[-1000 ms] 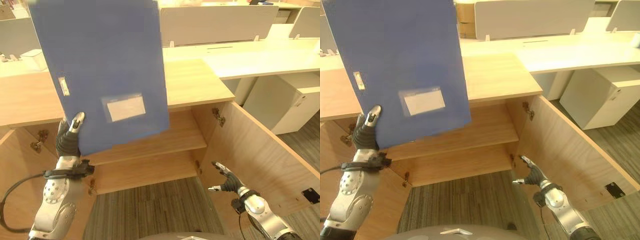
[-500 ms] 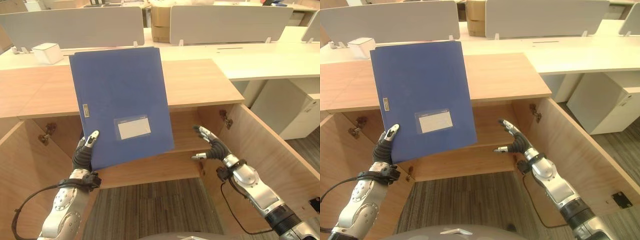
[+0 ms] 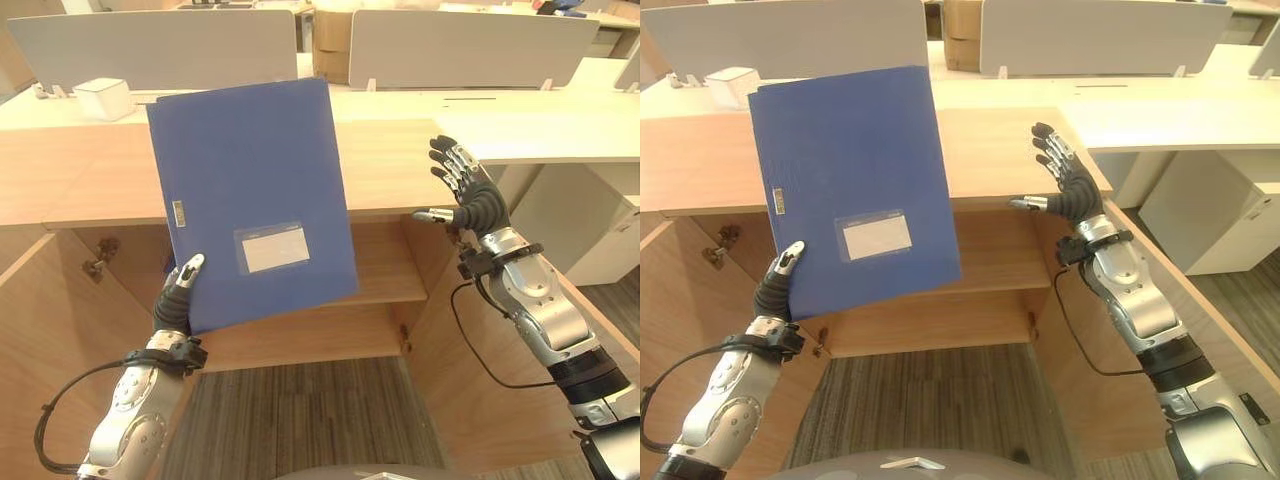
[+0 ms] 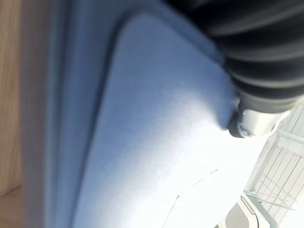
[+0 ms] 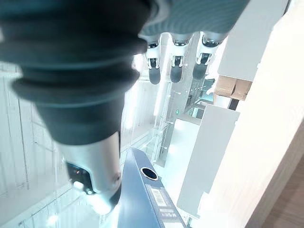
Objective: Put the empty folder in the office cabinet
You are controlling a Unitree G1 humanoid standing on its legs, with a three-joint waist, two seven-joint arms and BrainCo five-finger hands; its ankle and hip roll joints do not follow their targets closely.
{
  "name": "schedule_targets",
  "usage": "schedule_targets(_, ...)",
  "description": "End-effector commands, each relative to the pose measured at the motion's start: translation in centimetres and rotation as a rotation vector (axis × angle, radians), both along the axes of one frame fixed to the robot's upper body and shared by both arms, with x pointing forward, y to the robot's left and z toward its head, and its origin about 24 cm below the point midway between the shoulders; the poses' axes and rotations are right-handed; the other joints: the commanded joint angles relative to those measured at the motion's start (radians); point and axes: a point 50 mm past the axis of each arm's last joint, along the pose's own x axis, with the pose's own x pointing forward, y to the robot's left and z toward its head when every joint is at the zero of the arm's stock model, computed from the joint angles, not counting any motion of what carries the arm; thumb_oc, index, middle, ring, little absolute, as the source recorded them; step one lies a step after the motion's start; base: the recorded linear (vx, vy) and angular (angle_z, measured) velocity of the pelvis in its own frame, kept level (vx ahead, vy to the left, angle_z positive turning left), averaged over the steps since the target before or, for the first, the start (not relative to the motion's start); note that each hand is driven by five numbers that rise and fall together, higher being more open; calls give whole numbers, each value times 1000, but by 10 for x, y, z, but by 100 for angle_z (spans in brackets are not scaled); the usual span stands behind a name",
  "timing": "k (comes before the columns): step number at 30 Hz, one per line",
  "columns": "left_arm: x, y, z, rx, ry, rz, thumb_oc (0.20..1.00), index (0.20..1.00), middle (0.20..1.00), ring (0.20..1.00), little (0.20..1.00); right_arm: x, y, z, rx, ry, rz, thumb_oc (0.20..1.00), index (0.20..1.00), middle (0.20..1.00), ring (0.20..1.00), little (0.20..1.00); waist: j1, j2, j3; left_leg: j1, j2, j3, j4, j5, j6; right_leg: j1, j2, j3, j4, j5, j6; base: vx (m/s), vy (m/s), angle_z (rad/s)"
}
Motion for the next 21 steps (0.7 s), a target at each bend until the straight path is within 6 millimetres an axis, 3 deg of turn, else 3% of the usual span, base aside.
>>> schedule_targets(1, 13, -14, 50, 42, -238, -145, 200, 200, 200, 200, 200, 15, 9, 25, 105, -12, 82, 1000, 1000, 1000, 1000, 1000, 17, -33, -39, -17, 75, -51, -6, -39, -38, 2, -114, -10, 12, 35, 85, -13, -5, -7)
schedule_targets(6, 15, -19, 62, 89, -287, -198, 200, 200, 200, 200, 200, 24, 29, 27, 134, 108, 234, 1000, 1000, 1000, 1000, 1000, 14, -38, -37, -17, 79, -42, -6, -33, -45, -6, -108, -3, 12, 38, 84, -8, -3, -4)
schedule_targets(10, 14, -23, 71, 131, -314, -272, 200, 200, 200, 200, 200, 20, 38, 25, 40, 231, 381, 1000, 1000, 1000, 1000, 1000, 14, -47, -41, -20, 82, -38, -6, -27, -54, -9, -106, -4, 11, 41, 85, -4, -2, -3)
schedule_targets(21, 13, -31, 76, 178, -330, -369, 200, 200, 200, 200, 200, -4, 39, 23, -91, 357, 543, 1000, 1000, 1000, 1000, 1000, 8, -51, -45, -28, 82, -38, -6, -20, -64, -10, -107, -13, 9, 43, 93, 0, 0, 0)
